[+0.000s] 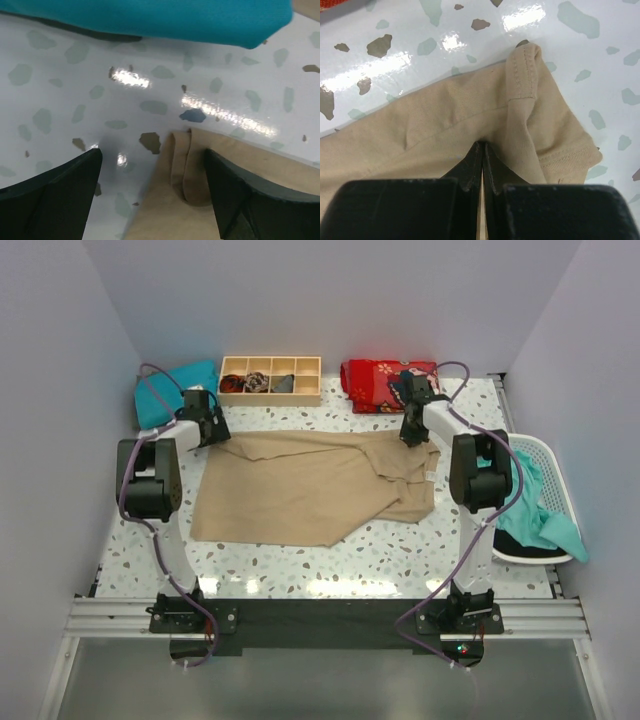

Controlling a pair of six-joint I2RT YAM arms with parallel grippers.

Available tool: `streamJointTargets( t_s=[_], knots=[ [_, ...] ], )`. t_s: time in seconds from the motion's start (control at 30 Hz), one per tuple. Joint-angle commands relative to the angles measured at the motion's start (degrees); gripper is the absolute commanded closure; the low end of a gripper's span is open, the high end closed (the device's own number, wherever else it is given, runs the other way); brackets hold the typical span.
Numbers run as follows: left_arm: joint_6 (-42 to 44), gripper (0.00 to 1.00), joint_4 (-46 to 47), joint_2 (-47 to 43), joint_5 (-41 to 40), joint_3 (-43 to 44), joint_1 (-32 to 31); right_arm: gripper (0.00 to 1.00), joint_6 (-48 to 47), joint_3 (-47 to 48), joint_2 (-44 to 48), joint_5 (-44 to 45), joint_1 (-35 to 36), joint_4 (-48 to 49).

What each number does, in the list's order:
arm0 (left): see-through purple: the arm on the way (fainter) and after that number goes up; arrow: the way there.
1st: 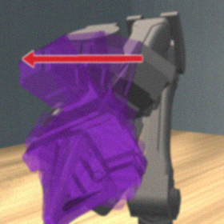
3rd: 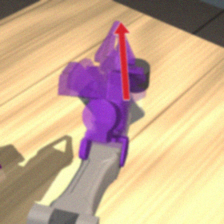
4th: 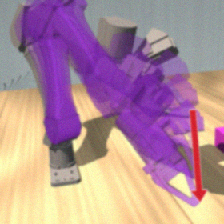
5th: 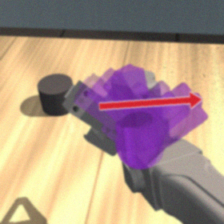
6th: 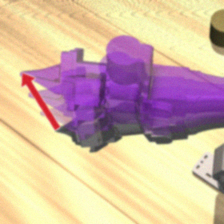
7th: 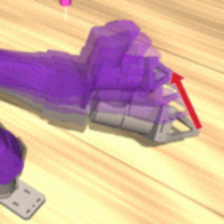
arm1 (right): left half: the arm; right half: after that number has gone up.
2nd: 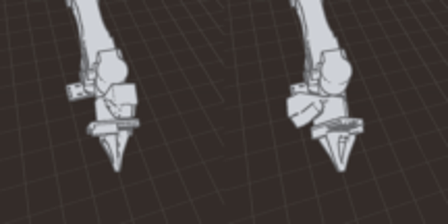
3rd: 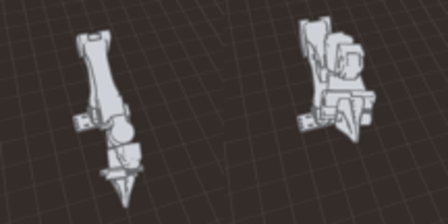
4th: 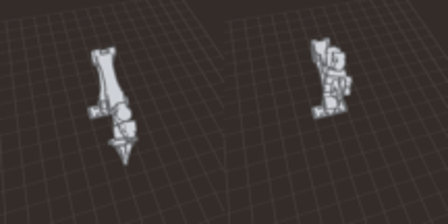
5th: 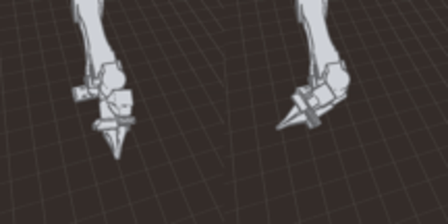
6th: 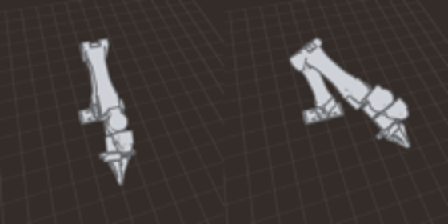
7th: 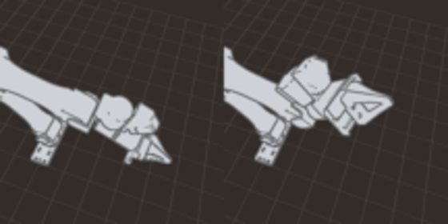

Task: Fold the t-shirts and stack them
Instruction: Fold the flattened tshirt in 1/3 of the way

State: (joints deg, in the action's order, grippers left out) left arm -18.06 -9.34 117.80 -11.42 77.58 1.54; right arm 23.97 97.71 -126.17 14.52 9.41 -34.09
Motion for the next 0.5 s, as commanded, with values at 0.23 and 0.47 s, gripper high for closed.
streamJointTargets(
  t_s=[0.23, 0.47],
  knots=[
    [1.89, 0.00, -1.56, -9.51, -9.16, -3.32, -4.42, 1.00, -2.34, -1.65, 1.45, -0.19, -1.15, 1.03],
    [1.19, 0.00, 3.10, -14.26, 1.56, -4.02, -9.98, 1.00, -3.31, -2.88, 3.56, -4.24, -1.15, 1.74]
  ],
)
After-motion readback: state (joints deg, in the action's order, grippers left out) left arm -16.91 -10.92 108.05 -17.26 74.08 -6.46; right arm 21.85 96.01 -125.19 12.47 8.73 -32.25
